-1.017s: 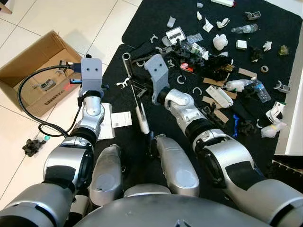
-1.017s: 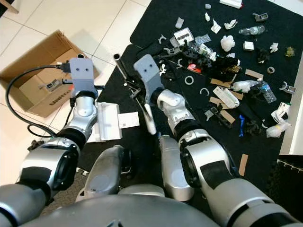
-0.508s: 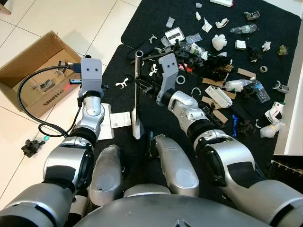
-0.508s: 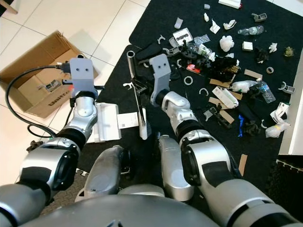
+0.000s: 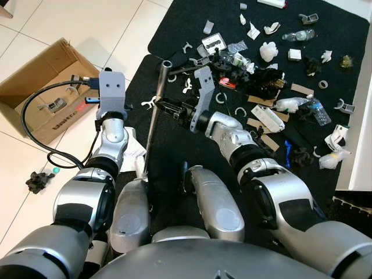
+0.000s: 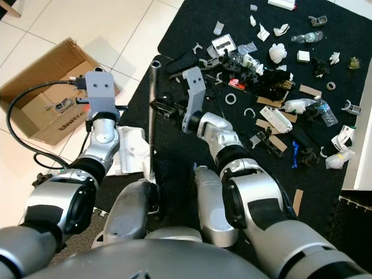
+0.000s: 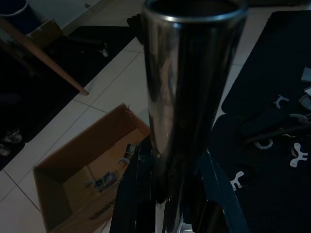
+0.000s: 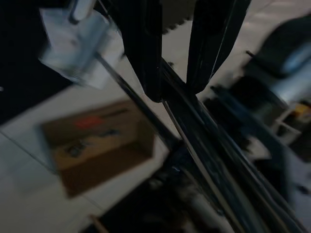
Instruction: Sweep floor
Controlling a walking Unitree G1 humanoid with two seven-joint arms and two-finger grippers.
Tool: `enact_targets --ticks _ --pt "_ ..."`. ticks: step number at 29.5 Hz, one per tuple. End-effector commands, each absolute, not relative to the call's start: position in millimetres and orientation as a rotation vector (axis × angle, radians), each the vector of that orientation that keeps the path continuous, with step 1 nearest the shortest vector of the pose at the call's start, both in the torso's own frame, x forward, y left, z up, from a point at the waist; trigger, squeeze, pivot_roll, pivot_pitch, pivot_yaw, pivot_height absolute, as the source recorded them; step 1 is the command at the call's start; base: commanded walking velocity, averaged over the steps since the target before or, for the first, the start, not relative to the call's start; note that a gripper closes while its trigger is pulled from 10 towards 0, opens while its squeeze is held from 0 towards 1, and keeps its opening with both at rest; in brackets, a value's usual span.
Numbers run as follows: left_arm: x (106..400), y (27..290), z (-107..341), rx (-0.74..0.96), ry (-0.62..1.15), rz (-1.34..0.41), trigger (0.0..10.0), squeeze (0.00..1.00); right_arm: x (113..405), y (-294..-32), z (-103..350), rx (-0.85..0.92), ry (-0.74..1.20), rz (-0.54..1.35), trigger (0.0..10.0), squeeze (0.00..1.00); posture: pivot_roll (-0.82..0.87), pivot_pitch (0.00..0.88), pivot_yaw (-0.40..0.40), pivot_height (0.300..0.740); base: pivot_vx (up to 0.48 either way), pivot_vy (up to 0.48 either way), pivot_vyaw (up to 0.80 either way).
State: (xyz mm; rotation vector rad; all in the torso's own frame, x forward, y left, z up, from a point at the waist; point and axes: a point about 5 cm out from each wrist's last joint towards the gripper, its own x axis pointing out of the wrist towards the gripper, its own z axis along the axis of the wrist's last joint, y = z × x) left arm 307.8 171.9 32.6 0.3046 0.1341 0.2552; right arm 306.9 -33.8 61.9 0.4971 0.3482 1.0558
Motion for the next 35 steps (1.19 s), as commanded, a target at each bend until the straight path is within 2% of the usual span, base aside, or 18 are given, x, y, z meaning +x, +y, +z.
enact_targets --ticks 1,7,10,12,13,14,15,17,27,31,35 --pt "289 181 7 0.370 0.285 0.252 10.0 0.00 276 45 80 0.748 0.313 1.252 10.0 0.00 -0.01 0.172 -0.056 0.740 0.000 0.000 0.00" --pt "289 181 6 0.372 0.288 0.250 10.0 0.00 297 35 112 0.735 0.159 1.235 10.0 0.00 -0.01 0.165 -0.057 0.740 0.000 0.000 0.00" --pt "289 181 6 0.372 0.289 0.250 10.0 0.00 308 27 127 0.668 0.073 1.212 10.0 0.00 -0.02 0.162 -0.057 0.740 0.000 0.000 0.00" --pt "289 181 6 0.372 0.290 0.249 10.0 0.00 316 19 132 0.528 0.013 1.167 10.0 0.00 -0.02 0.160 -0.055 0.740 0.000 0.000 0.00" --pt "289 181 6 0.372 0.290 0.249 10.0 0.00 316 19 132 0.528 0.013 1.167 10.0 0.00 -0.02 0.160 -0.055 0.740 0.000 0.000 0.00" --pt "289 181 6 0.373 0.291 0.249 10.0 0.00 318 15 130 0.428 0.002 1.146 10.0 0.00 -0.02 0.160 -0.055 0.740 0.000 0.000 0.00" --pt "289 181 6 0.373 0.291 0.249 10.0 0.00 318 15 130 0.428 0.002 1.146 10.0 0.00 -0.02 0.160 -0.055 0.740 0.000 0.000 0.00" --pt "289 181 6 0.373 0.291 0.249 10.0 0.00 320 9 127 0.309 -0.001 1.133 10.0 0.00 -0.02 0.157 -0.056 0.740 0.000 0.000 0.00" --pt "288 181 5 0.373 0.293 0.249 10.0 0.00 317 -10 107 0.046 0.035 1.099 10.0 0.00 -0.02 0.157 -0.053 0.740 0.000 0.000 0.00" --pt "288 182 6 0.372 0.293 0.249 10.0 0.00 316 -17 88 -0.003 0.094 1.027 10.0 0.00 -0.02 0.165 -0.052 0.740 0.000 0.000 0.00" --pt "289 182 6 0.372 0.291 0.251 10.0 0.00 315 -21 74 -0.137 0.120 0.919 10.0 0.00 -0.02 0.167 -0.053 0.740 0.000 0.000 0.00"
